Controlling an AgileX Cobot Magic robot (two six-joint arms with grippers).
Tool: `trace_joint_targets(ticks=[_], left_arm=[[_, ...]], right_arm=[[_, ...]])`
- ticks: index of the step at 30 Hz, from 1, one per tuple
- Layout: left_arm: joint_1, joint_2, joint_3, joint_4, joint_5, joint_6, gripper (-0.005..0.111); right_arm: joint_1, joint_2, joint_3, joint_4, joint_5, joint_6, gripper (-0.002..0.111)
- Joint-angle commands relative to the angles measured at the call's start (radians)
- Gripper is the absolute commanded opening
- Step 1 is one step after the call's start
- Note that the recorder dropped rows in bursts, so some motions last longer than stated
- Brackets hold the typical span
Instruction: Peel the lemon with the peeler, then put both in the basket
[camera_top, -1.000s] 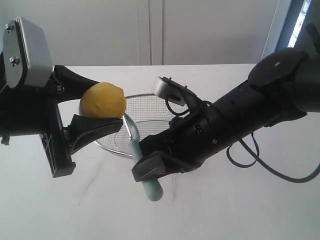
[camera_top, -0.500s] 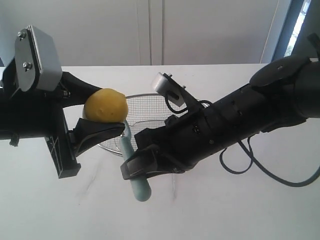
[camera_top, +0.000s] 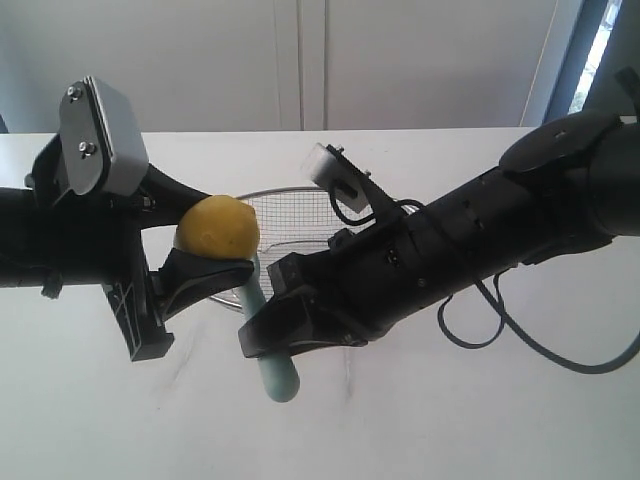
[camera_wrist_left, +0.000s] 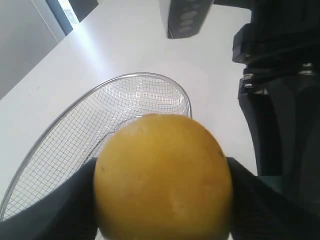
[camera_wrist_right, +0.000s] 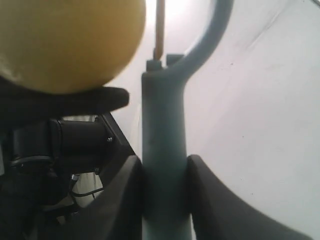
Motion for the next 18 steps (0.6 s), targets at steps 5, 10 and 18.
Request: trace_joint_targets(ticks=[5, 10, 18], left_arm=[[-0.006, -0.006, -0.009, -0.036, -0.064, 0.161, 0.0], [-0.006, -0.006, -0.009, -0.036, -0.06, 0.161, 0.0], [-0.006, -0.006, -0.009, -0.036, -0.048, 0.161, 0.0]], right_arm=[[0.002, 0.0, 0.004, 0.004, 0.03, -0.012, 0.0], [0.002, 0.0, 0.004, -0.005, 0.03, -0.012, 0.0], [-0.005, 0.0, 0.004, -0.02, 0.002, -0.002, 0.0]])
